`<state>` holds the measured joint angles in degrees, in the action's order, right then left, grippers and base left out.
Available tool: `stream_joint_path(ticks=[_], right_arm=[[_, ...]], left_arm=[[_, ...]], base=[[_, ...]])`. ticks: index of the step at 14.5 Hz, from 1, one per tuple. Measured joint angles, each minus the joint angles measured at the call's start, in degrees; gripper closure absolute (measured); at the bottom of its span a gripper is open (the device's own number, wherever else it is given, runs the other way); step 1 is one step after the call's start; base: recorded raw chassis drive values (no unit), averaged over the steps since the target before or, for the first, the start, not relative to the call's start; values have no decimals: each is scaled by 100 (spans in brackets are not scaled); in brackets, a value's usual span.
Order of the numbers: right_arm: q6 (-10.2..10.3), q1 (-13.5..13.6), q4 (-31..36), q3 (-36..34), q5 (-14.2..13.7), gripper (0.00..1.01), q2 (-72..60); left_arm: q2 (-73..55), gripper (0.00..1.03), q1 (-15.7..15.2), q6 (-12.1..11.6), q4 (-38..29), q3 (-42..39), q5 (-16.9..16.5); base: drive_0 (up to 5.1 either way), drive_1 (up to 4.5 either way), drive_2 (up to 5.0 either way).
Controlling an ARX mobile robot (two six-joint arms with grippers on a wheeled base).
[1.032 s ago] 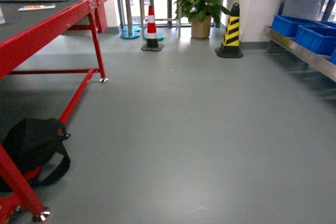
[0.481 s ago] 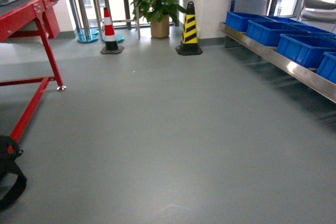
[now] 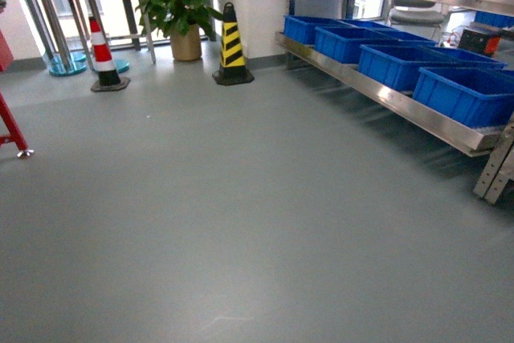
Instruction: Sort blue parts and orange caps into right shelf containers
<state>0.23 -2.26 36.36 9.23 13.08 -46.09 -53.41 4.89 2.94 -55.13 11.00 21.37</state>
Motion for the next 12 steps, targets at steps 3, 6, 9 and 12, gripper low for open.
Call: stream_joint_path(ticks=[3, 6, 9, 12], right_arm=[[0, 0, 4, 0, 0, 57, 2], [0, 0, 2, 0, 0, 57, 2], [0, 0, 4, 0, 0, 57, 2], [0, 0, 4, 0, 0, 57, 2]], left_arm=[[0, 56, 0, 0, -2, 0, 4], [0, 56, 0, 0, -2, 0, 0], [0, 56, 0, 0, 0, 0, 0], [0, 56, 0, 0, -2, 0, 2]], base=[[-168, -168, -168], [-156, -156, -156], [-155, -155, -155], [-168, -168, -168]])
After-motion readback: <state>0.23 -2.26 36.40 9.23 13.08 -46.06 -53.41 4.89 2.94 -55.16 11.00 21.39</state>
